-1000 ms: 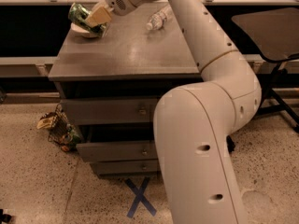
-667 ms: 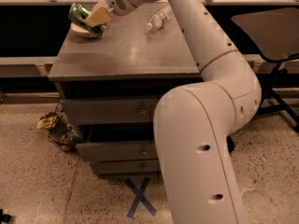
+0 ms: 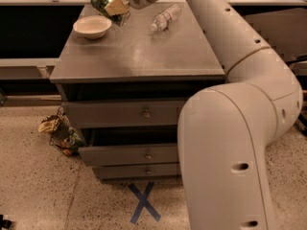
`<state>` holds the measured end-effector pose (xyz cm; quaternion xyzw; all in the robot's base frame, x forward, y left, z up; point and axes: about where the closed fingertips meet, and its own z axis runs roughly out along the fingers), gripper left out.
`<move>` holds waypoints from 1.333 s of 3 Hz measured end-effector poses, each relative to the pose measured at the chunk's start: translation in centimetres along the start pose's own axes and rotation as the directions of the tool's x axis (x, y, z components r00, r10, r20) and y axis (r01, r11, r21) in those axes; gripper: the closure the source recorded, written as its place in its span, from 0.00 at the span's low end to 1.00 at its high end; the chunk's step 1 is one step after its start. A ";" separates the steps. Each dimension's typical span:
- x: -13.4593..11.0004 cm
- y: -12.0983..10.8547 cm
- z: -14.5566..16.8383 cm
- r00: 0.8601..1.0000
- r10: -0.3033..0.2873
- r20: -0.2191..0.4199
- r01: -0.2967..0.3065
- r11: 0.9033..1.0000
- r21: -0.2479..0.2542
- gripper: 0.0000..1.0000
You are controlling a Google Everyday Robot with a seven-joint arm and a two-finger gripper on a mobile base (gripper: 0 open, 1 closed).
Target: Place green can into paper bowl
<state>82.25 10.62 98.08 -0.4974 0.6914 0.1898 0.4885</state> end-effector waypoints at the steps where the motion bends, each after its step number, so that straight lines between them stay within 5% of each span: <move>1: 0.2 -3.0 0.1 1.000 0.017 0.018 -0.019 0.992 0.122 1.00; 3: -0.8 -6.4 3.4 0.995 0.027 0.100 -0.046 0.980 0.193 1.00; 4: -1.6 -6.7 5.1 0.992 0.018 0.121 -0.039 0.983 0.179 1.00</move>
Offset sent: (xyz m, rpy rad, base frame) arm 0.0985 0.0002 0.0175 0.1377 -0.1520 -0.2028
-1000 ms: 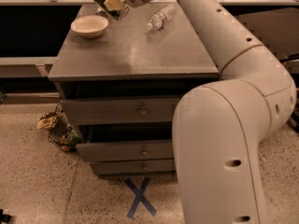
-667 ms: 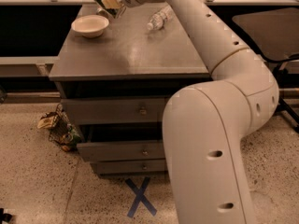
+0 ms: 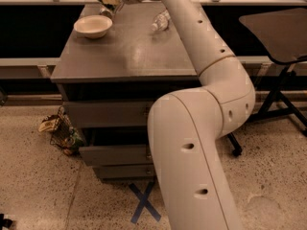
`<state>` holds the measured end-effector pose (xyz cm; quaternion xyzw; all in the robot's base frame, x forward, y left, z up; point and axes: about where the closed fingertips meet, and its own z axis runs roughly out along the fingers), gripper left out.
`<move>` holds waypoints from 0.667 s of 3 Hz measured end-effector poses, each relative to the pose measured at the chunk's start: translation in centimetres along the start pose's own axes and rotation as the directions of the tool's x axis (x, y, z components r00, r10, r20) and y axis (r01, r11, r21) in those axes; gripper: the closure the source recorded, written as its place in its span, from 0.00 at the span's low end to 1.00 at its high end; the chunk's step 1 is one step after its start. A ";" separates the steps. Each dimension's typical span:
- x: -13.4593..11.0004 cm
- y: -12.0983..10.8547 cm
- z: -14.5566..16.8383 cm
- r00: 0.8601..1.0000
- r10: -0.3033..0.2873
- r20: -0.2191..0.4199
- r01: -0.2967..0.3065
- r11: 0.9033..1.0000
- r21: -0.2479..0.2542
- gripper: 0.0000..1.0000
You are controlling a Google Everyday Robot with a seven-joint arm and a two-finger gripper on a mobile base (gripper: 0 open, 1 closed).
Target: Place green can into paper bowl
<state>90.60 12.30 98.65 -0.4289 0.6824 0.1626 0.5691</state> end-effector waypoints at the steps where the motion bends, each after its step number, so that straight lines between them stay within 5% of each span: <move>1: 0.1 1.2 2.0 1.000 0.018 0.018 -0.018 0.999 -0.040 1.00; 2: 0.9 2.4 4.0 0.999 0.032 0.021 -0.030 0.997 -0.073 1.00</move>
Offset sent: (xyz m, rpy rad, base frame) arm 0.0782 0.0508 -0.0152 0.0473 0.0613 0.0962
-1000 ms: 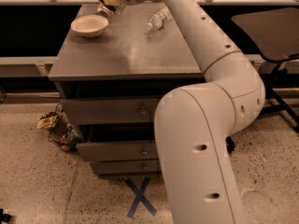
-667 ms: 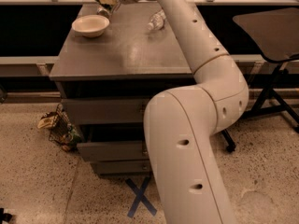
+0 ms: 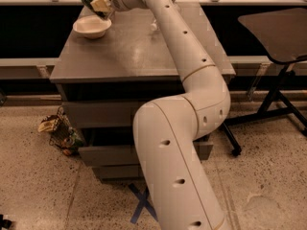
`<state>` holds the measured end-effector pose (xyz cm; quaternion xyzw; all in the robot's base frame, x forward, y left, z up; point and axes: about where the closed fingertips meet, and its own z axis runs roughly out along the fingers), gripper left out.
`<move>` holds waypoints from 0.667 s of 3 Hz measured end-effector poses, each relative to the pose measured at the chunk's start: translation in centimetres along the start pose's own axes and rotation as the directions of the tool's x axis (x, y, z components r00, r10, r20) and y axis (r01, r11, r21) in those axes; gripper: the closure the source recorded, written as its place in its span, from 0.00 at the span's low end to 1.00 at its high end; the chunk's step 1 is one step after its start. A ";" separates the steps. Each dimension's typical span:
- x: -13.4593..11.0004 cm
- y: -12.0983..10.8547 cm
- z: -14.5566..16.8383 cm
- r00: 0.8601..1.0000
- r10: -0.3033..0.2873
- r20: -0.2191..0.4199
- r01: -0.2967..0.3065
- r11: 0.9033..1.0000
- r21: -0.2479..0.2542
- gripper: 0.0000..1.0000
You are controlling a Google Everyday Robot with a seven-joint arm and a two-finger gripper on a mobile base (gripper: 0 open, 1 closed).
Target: Place green can into paper bowl
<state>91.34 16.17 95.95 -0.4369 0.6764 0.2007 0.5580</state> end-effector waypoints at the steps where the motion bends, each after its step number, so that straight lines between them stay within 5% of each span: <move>1: 0.7 -0.1 1.5 1.000 0.010 -0.008 -0.010 1.000 0.016 0.82; 2: 0.9 -0.5 2.4 1.000 0.016 -0.005 -0.016 0.999 0.047 0.59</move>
Offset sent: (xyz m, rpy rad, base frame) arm 0.1144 0.0071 0.0225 0.0132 -0.0162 -0.0892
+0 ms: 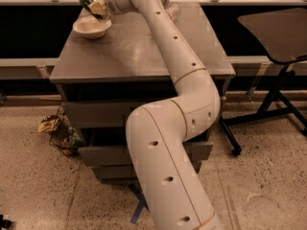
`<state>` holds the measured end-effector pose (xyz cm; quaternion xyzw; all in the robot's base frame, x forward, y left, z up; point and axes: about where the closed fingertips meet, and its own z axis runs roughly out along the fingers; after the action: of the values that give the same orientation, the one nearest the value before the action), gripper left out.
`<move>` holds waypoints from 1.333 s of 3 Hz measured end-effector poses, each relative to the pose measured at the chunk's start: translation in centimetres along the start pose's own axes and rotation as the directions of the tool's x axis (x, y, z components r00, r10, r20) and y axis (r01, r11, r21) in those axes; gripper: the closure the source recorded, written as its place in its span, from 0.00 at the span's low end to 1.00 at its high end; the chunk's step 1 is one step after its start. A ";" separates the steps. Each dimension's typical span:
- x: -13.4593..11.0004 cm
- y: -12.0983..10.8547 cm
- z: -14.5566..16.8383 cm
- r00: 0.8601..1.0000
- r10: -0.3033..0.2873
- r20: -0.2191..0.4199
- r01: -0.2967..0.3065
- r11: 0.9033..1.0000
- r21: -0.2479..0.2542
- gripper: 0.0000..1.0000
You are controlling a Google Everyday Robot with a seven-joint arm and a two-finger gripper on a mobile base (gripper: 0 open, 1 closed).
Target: Place green can into paper bowl
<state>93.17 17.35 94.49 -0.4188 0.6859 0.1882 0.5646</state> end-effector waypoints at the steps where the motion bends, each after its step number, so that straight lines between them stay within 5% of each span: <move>1: 0.4 -0.5 0.4 1.000 0.014 -0.010 -0.013 1.000 0.027 0.35; 2: 0.6 -0.5 0.8 0.999 0.029 -0.018 -0.029 0.999 0.034 0.04; 3: 0.3 -1.0 0.5 0.999 0.035 -0.016 -0.035 0.998 0.053 0.00; 4: -2.0 -3.9 -2.4 0.999 0.035 -0.001 -0.034 0.989 0.143 0.00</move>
Offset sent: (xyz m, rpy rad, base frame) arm 0.0890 -0.0005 0.0250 0.0042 0.0333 -0.0454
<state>94.77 14.11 97.86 -0.3655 0.7058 0.1476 0.5886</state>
